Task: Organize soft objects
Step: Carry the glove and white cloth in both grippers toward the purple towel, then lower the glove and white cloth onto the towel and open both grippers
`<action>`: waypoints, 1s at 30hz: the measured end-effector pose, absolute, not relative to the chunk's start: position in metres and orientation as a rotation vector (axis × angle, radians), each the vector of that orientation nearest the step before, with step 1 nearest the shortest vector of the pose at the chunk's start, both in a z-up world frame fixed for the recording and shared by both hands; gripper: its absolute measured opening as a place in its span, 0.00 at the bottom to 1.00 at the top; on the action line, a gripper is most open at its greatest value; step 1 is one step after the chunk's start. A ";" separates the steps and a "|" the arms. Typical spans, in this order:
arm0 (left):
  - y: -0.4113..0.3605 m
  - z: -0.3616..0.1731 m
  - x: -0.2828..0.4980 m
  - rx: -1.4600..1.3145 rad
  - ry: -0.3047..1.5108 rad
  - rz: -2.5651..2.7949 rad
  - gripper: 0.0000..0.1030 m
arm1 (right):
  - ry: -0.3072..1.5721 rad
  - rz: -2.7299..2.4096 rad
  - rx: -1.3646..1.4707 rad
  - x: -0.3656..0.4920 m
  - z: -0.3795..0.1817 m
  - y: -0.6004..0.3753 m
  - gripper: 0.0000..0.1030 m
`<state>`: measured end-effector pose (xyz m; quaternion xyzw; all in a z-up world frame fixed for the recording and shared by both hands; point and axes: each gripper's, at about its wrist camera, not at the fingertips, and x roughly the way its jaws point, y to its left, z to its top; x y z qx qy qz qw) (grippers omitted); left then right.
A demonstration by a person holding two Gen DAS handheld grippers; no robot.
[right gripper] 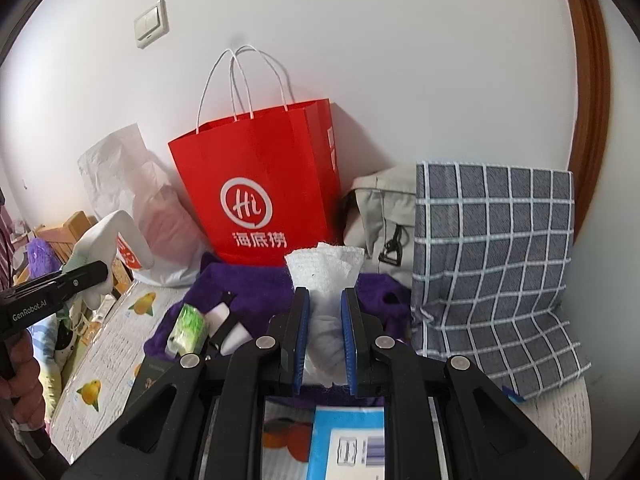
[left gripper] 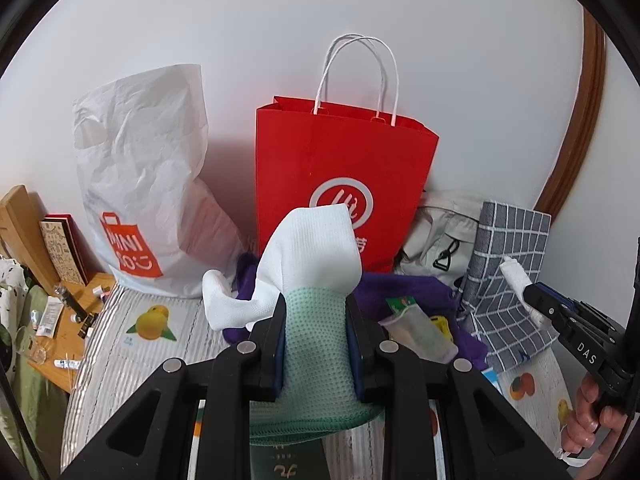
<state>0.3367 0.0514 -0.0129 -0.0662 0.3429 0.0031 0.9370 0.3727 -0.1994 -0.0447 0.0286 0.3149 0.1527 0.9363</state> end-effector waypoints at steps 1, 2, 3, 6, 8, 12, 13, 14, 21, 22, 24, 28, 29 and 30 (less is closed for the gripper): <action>0.052 -0.012 0.340 -0.138 0.699 0.005 0.22 | 0.641 0.315 0.054 0.376 -0.043 -0.198 0.16; 0.053 -0.012 0.344 -0.142 0.697 0.004 0.22 | 0.638 0.316 0.052 0.378 -0.042 -0.197 0.16; 0.053 -0.011 0.347 -0.145 0.697 0.003 0.22 | 0.634 0.319 0.049 0.382 -0.040 -0.196 0.16; 0.053 -0.013 0.358 -0.149 0.701 -0.003 0.22 | 0.632 0.323 0.038 0.392 -0.040 -0.192 0.16; 0.054 -0.019 0.366 -0.150 0.710 -0.005 0.23 | 0.641 0.330 0.029 0.399 -0.046 -0.190 0.16; 0.058 -0.035 0.383 -0.147 0.752 0.001 0.23 | 0.691 0.340 0.022 0.414 -0.065 -0.186 0.16; 0.060 -0.038 0.389 -0.141 0.760 -0.001 0.23 | 0.700 0.336 0.013 0.418 -0.069 -0.185 0.16; 0.060 -0.041 0.391 -0.137 0.765 -0.005 0.23 | 0.704 0.335 0.006 0.419 -0.072 -0.185 0.16; 0.067 -0.074 0.421 -0.155 0.855 -0.018 0.23 | 0.787 0.349 -0.015 0.440 -0.101 -0.179 0.16; 0.067 -0.078 0.424 -0.160 0.868 -0.024 0.23 | 0.800 0.350 -0.015 0.442 -0.105 -0.178 0.16; 0.067 -0.085 0.428 -0.168 0.888 -0.030 0.23 | 0.830 0.358 -0.007 0.448 -0.115 -0.176 0.16; 0.069 -0.098 0.436 -0.181 0.919 -0.035 0.23 | 0.880 0.369 0.002 0.454 -0.129 -0.172 0.16; 0.068 -0.102 0.439 -0.185 0.932 -0.038 0.23 | 0.888 0.365 0.001 0.454 -0.132 -0.170 0.16; 0.068 -0.106 0.440 -0.189 0.942 -0.040 0.23 | 0.902 0.362 -0.001 0.456 -0.136 -0.168 0.16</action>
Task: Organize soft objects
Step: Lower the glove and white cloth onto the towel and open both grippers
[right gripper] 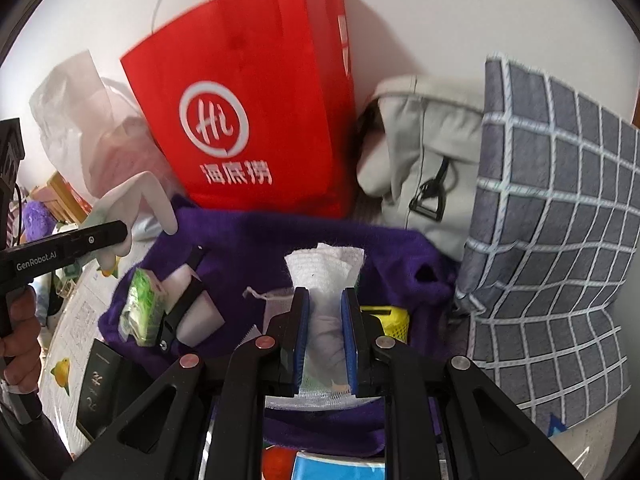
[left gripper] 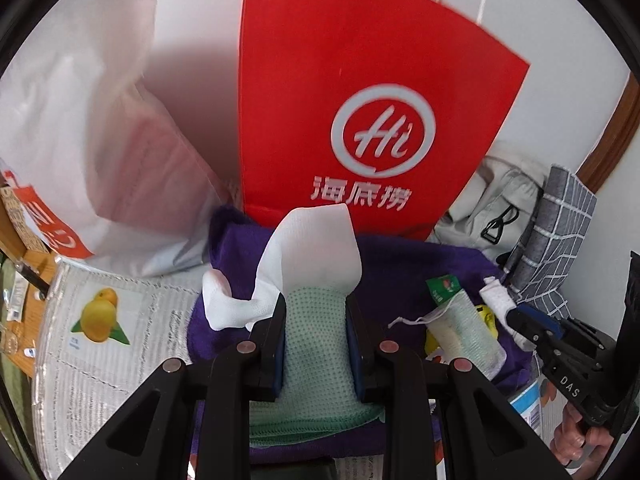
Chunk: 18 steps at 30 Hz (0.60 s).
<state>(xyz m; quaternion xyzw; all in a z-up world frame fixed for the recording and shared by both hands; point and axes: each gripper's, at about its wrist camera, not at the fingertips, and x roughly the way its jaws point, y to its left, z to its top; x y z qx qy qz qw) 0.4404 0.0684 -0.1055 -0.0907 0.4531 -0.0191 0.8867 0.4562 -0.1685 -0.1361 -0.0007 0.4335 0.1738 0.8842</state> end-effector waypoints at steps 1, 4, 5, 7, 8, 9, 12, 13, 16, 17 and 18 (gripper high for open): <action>0.069 -0.110 0.443 -0.193 0.956 -0.039 0.23 | 0.922 0.364 0.001 0.458 -0.141 -0.167 0.16; 0.069 -0.117 0.447 -0.195 0.982 -0.039 0.23 | 0.963 0.376 0.012 0.463 -0.153 -0.162 0.16; 0.070 -0.120 0.448 -0.194 0.989 -0.034 0.23 | 0.971 0.375 0.012 0.463 -0.156 -0.162 0.16; 0.070 -0.125 0.451 -0.184 1.012 -0.020 0.23 | 0.991 0.372 0.010 0.465 -0.162 -0.160 0.16; 0.071 -0.128 0.453 -0.191 1.022 -0.018 0.23 | 1.002 0.374 0.012 0.466 -0.165 -0.160 0.16; 0.071 -0.131 0.454 -0.197 1.032 -0.021 0.23 | 1.011 0.376 0.012 0.467 -0.167 -0.159 0.17; 0.071 -0.139 0.459 -0.195 1.066 -0.022 0.24 | 1.012 0.367 -0.010 0.467 -0.171 -0.156 0.18; 0.070 -0.141 0.460 -0.199 1.073 -0.020 0.24 | 1.014 0.365 -0.014 0.467 -0.172 -0.155 0.18; 0.067 -0.145 0.462 -0.187 1.088 -0.023 0.26 | 1.025 0.375 -0.018 0.467 -0.175 -0.152 0.18; 0.067 -0.145 0.461 -0.186 1.088 -0.019 0.26 | 1.026 0.374 -0.019 0.467 -0.175 -0.151 0.18; 0.067 -0.145 0.460 -0.184 1.088 -0.021 0.26 | 1.024 0.372 -0.019 0.468 -0.176 -0.149 0.18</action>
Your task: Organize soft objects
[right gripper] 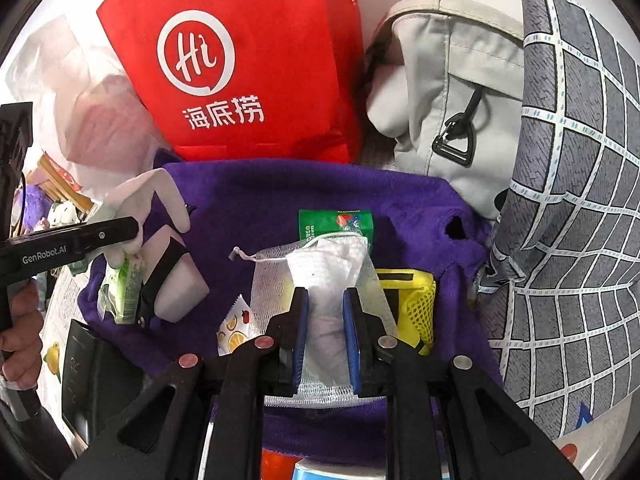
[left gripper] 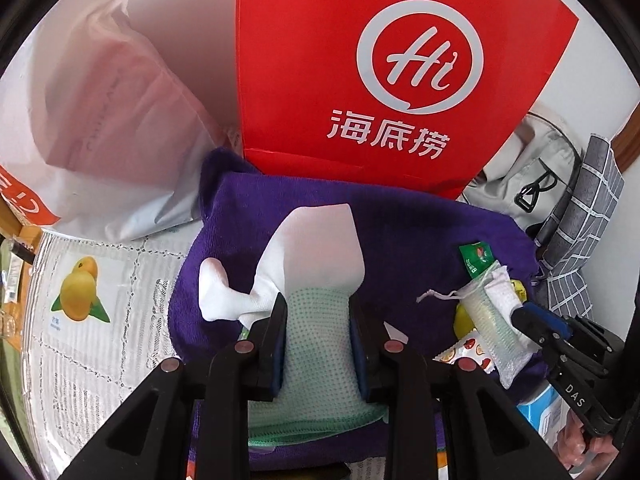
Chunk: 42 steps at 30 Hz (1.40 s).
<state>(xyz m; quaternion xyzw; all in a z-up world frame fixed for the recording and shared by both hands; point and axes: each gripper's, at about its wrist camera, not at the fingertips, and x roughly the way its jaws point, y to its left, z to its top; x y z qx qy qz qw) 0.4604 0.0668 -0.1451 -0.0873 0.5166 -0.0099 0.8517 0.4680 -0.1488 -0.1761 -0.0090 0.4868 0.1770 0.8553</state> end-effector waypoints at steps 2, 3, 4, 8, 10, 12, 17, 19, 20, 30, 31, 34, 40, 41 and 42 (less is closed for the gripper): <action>0.066 -0.145 0.460 -0.179 1.094 -0.030 0.26 | 1.019 0.376 -0.015 0.468 -0.174 -0.148 0.18; 0.065 -0.145 0.460 -0.178 1.096 -0.029 0.27 | 1.011 0.383 -0.016 0.466 -0.171 -0.147 0.18; 0.065 -0.145 0.460 -0.178 1.097 -0.029 0.28 | 1.006 0.385 -0.020 0.466 -0.169 -0.146 0.19; 0.058 -0.147 0.460 -0.157 1.114 -0.048 0.38 | 0.975 0.372 -0.054 0.460 -0.162 -0.147 0.35; 0.055 -0.146 0.460 -0.149 1.113 -0.056 0.42 | 0.962 0.363 -0.071 0.458 -0.159 -0.147 0.37; 0.052 -0.143 0.460 -0.145 1.110 -0.070 0.48 | 0.960 0.369 -0.076 0.457 -0.157 -0.148 0.38; 0.051 -0.133 0.457 -0.144 1.066 -0.078 0.58 | 0.940 0.366 -0.081 0.454 -0.149 -0.148 0.43; 0.051 -0.129 0.455 -0.142 1.058 -0.073 0.58 | 0.931 0.368 -0.079 0.451 -0.144 -0.149 0.43; 0.051 -0.127 0.454 -0.144 1.053 -0.074 0.58 | 0.926 0.367 -0.079 0.450 -0.141 -0.148 0.44; 0.037 -0.107 0.438 -0.117 1.031 -0.080 0.58 | 0.781 0.305 -0.149 0.415 -0.094 -0.144 0.50; 0.033 -0.102 0.434 -0.105 1.023 -0.082 0.58 | 0.762 0.305 -0.151 0.410 -0.088 -0.144 0.53; 0.025 -0.091 0.424 -0.079 1.001 -0.088 0.59 | 0.740 0.307 -0.112 0.394 -0.072 -0.152 0.59; 0.006 -0.074 0.392 -0.038 0.957 -0.055 0.62 | 0.781 0.275 -0.075 0.359 -0.057 -0.172 0.59; 0.003 -0.072 0.383 -0.040 0.954 -0.059 0.62 | 0.784 0.274 -0.068 0.353 -0.056 -0.175 0.60; 0.001 -0.072 0.375 -0.045 0.957 -0.066 0.62 | 0.788 0.267 -0.063 0.345 -0.056 -0.179 0.63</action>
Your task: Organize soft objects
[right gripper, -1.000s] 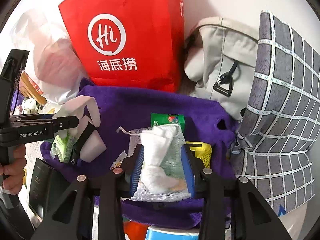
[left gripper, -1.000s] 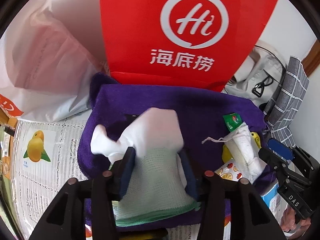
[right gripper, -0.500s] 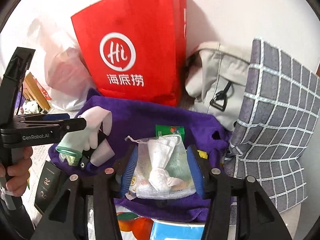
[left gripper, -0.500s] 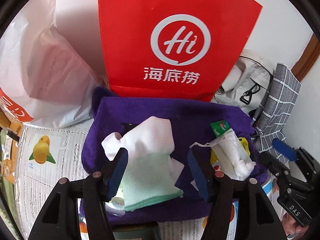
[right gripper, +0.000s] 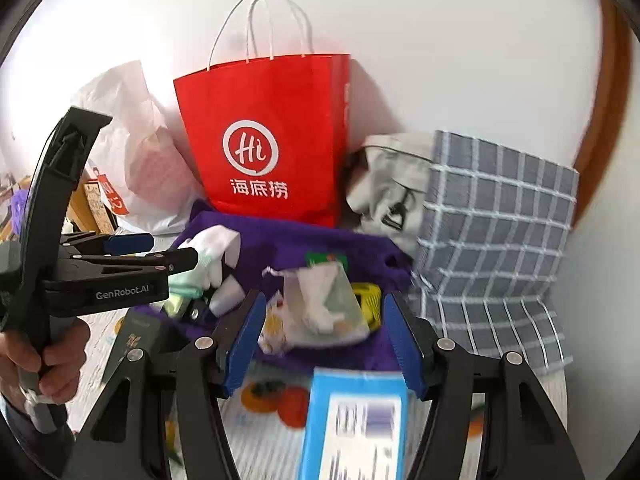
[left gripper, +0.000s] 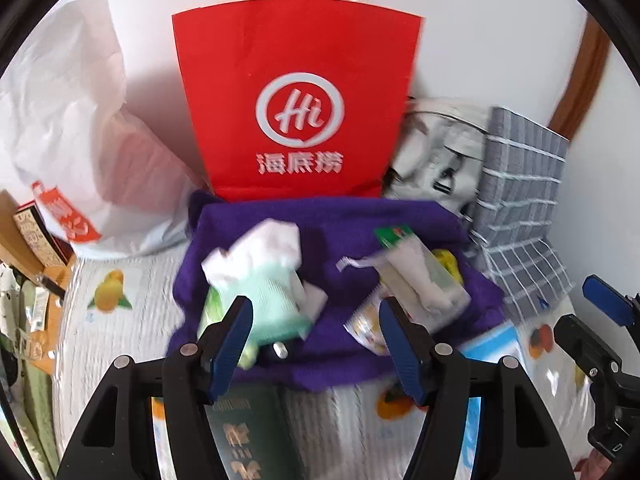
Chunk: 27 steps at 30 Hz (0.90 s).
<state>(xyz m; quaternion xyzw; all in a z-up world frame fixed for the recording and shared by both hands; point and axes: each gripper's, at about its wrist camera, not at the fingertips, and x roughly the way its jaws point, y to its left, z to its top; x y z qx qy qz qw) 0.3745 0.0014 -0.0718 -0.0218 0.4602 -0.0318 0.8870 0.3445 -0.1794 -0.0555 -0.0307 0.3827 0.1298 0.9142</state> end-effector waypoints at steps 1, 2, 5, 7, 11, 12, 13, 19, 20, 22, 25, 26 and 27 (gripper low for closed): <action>0.000 -0.071 0.365 -0.053 0.961 -0.073 0.63 | 0.788 0.246 -0.058 0.334 -0.054 -0.186 0.74; 0.000 -0.070 0.354 -0.062 0.964 -0.078 0.66 | 0.783 0.229 -0.059 0.326 -0.055 -0.188 0.82; -0.001 -0.065 0.318 -0.070 0.957 -0.085 0.70 | 0.773 0.183 -0.055 0.297 -0.054 -0.200 0.85; 0.001 -0.059 0.292 -0.079 0.945 -0.087 0.72 | 0.769 0.161 -0.046 0.276 -0.054 -0.207 0.92; -0.001 -0.046 0.239 -0.077 0.918 -0.081 0.82 | 0.773 0.128 -0.057 0.240 -0.056 -0.214 0.97; -0.001 -0.043 0.227 -0.079 0.916 -0.081 0.83 | 0.778 0.121 -0.057 0.228 -0.057 -0.216 0.97; -0.001 -0.040 0.218 -0.085 0.911 -0.079 0.83 | 0.781 0.118 -0.061 0.218 -0.057 -0.217 0.97; -0.005 -0.021 0.151 -0.072 0.845 -0.042 0.86 | 0.778 0.129 -0.030 0.157 -0.055 -0.221 0.98; -0.007 -0.018 0.140 -0.053 0.828 -0.017 0.87 | 0.772 0.133 -0.025 0.149 -0.055 -0.222 0.98; -0.009 -0.015 0.118 -0.036 0.801 0.015 0.87 | 0.758 0.131 -0.010 0.128 -0.051 -0.225 0.98; -0.009 -0.012 0.093 -0.052 0.787 0.005 0.87 | 0.749 0.119 -0.009 0.102 -0.048 -0.227 0.98; -0.009 -0.011 0.084 -0.059 0.779 0.003 0.87 | 0.746 0.118 -0.009 0.093 -0.046 -0.227 0.98; -0.008 -0.010 0.077 -0.060 0.774 0.005 0.87 | 0.744 0.118 -0.008 0.089 -0.045 -0.228 0.98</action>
